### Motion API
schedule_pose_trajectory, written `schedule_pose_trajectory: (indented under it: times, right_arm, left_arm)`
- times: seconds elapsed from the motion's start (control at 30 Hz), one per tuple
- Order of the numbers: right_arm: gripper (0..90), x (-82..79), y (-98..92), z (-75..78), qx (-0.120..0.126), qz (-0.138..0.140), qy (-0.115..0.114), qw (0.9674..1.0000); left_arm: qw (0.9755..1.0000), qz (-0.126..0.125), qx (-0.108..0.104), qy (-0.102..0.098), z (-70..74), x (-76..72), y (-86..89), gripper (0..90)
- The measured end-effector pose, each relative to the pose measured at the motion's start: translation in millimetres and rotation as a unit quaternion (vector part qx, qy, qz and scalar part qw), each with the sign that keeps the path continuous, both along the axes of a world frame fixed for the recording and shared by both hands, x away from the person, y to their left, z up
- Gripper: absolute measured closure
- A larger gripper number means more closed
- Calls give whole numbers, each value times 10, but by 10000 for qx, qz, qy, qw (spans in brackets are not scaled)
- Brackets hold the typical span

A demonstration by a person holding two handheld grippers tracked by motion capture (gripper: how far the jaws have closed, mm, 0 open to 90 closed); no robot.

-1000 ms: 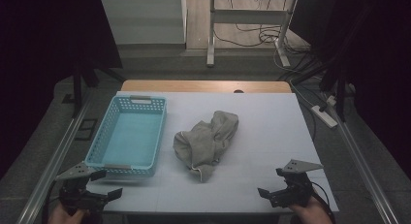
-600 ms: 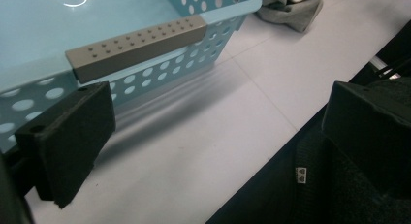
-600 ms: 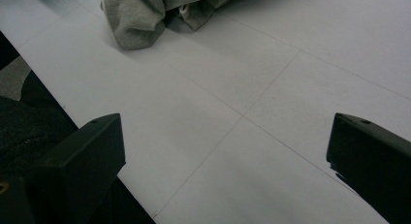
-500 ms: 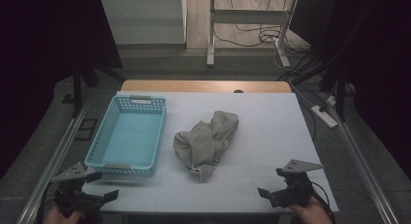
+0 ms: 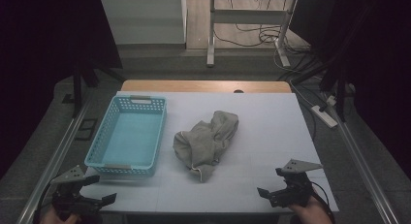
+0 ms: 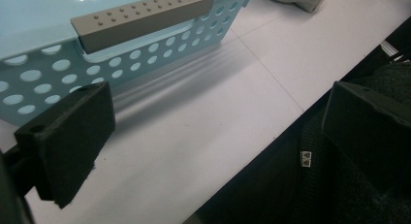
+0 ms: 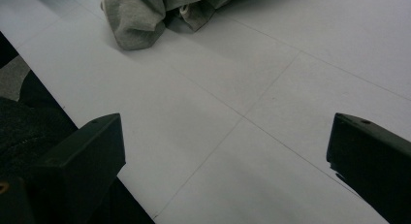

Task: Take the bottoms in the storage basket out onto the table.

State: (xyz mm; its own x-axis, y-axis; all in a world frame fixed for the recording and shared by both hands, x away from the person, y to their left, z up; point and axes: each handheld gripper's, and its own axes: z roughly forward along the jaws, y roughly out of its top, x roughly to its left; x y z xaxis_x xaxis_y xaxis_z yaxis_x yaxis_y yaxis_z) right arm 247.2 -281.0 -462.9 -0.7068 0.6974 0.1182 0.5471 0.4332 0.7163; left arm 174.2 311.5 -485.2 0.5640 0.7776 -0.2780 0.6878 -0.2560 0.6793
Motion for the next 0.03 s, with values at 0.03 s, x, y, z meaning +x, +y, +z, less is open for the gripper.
schedule_pose_trajectory:
  times: [0.03]
  right_arm:
    - [5, -1, 1, -1, -10, 2, 1, 10000]
  left_arm:
    - [10000, 4, -3, 12, 1, 5, -2, 0]
